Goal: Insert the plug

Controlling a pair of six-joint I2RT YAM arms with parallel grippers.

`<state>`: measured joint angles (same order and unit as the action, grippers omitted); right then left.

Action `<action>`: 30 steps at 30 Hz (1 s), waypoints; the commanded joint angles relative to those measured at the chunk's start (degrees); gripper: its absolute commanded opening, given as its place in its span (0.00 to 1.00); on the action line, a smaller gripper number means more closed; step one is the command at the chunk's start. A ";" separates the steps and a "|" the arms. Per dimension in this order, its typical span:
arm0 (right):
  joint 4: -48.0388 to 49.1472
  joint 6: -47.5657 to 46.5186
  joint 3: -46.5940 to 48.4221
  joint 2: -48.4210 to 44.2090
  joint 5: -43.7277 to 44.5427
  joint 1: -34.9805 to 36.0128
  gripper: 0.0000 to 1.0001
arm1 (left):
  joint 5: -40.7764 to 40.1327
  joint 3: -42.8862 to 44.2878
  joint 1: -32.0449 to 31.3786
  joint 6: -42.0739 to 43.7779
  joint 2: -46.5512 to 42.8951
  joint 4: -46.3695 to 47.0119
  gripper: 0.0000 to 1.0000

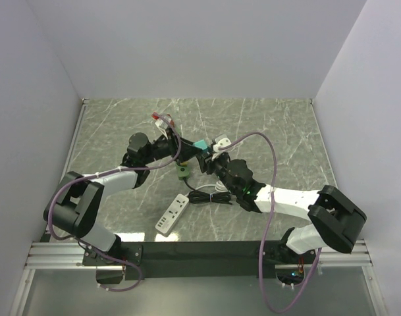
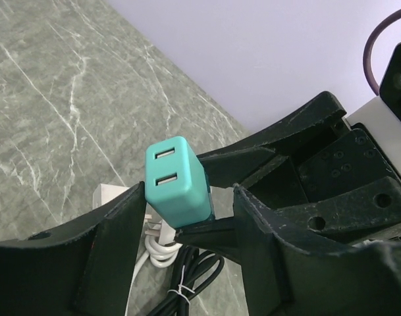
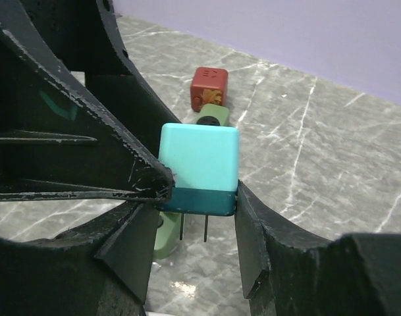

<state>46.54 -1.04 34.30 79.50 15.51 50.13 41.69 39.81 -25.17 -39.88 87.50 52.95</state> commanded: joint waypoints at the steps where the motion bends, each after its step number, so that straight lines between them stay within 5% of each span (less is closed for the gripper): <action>1: 4.26 -0.72 0.06 -1.72 3.57 0.32 0.00 | 2.87 1.23 -0.76 0.06 0.74 3.12 0.61; 7: 4.69 -0.37 -0.55 -2.60 2.07 0.41 0.00 | 2.60 1.23 -0.76 -0.81 1.09 4.79 0.49; 15: 3.91 -0.63 -0.21 -2.16 2.25 0.67 0.00 | 2.87 1.93 -0.76 -1.26 3.28 6.20 0.01; 18: 0.66 -0.81 0.85 -2.95 0.67 0.67 0.00 | 4.01 3.16 -0.76 -1.78 4.51 7.08 0.01; 20: -0.48 -1.16 0.94 -3.65 -1.17 0.67 0.09 | 4.80 3.86 -0.58 -1.87 4.69 7.34 0.01; 24: -2.24 -1.77 -0.37 -7.25 -7.49 0.67 0.46 | 3.84 5.54 -0.32 2.42 3.12 1.49 0.01; 26: -4.26 -3.00 -0.12 -8.31 -9.52 0.58 0.86 | 3.83 6.85 0.03 4.27 2.41 -1.34 0.01; 30: -8.39 -4.06 -0.55 -11.11 -13.22 0.58 0.92 | 5.24 8.96 1.00 7.35 1.62 -5.92 0.01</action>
<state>38.61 -3.66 33.32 71.83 9.63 50.04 46.72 45.43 -25.12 -37.45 91.20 50.78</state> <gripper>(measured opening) 0.919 0.323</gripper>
